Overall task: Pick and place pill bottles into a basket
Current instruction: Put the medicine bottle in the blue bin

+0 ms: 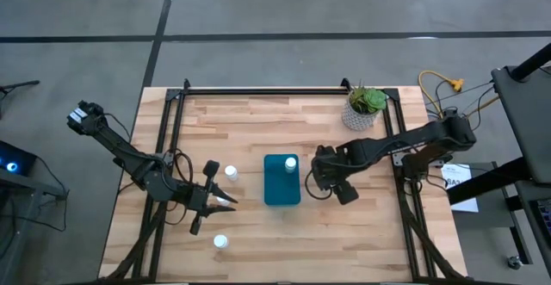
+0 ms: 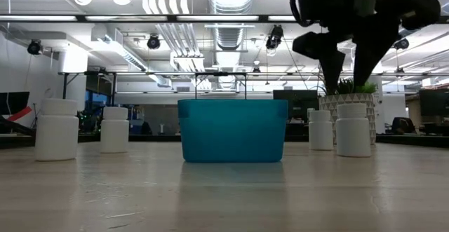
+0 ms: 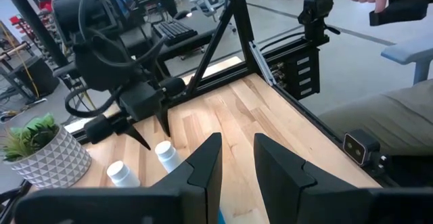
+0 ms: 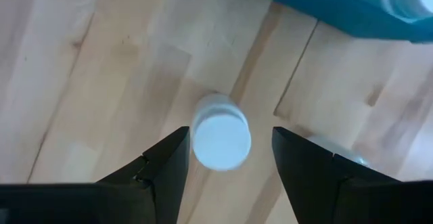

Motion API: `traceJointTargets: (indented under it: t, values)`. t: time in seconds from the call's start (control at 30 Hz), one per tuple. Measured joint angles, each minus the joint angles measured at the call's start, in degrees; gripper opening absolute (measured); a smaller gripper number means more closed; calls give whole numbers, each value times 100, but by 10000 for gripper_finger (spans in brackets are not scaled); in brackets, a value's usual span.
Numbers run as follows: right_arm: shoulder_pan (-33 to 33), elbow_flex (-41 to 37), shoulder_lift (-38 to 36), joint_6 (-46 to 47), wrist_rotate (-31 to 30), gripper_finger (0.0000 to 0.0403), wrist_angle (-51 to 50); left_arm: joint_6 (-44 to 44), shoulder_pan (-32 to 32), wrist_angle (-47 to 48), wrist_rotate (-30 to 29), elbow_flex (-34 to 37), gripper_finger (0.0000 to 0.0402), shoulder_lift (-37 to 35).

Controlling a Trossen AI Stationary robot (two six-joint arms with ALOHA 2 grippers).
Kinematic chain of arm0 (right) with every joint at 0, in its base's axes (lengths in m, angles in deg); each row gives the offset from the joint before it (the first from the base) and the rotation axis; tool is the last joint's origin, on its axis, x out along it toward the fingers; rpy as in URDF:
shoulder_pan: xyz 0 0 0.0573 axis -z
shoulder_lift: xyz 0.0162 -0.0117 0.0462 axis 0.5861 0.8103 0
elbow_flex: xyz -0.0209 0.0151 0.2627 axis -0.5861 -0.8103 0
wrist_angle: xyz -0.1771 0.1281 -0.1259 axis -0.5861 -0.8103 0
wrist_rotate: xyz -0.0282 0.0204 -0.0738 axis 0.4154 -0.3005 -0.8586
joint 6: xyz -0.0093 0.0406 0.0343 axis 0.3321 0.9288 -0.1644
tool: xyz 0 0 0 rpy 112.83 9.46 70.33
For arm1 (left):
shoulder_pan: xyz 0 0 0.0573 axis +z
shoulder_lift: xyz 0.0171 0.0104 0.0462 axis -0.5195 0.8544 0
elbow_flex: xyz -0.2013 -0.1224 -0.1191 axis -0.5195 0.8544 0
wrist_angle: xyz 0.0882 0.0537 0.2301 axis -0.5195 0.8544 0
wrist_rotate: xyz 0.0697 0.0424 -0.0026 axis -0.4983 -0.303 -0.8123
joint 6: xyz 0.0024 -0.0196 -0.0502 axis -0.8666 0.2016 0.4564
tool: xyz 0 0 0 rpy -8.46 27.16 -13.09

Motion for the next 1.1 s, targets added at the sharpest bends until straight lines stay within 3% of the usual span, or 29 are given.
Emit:
traceJointTargets:
  t: [1.1]
  values:
    - [0,-764,70,89,68,203,970,-39,13,-33,0,-7,70,102]
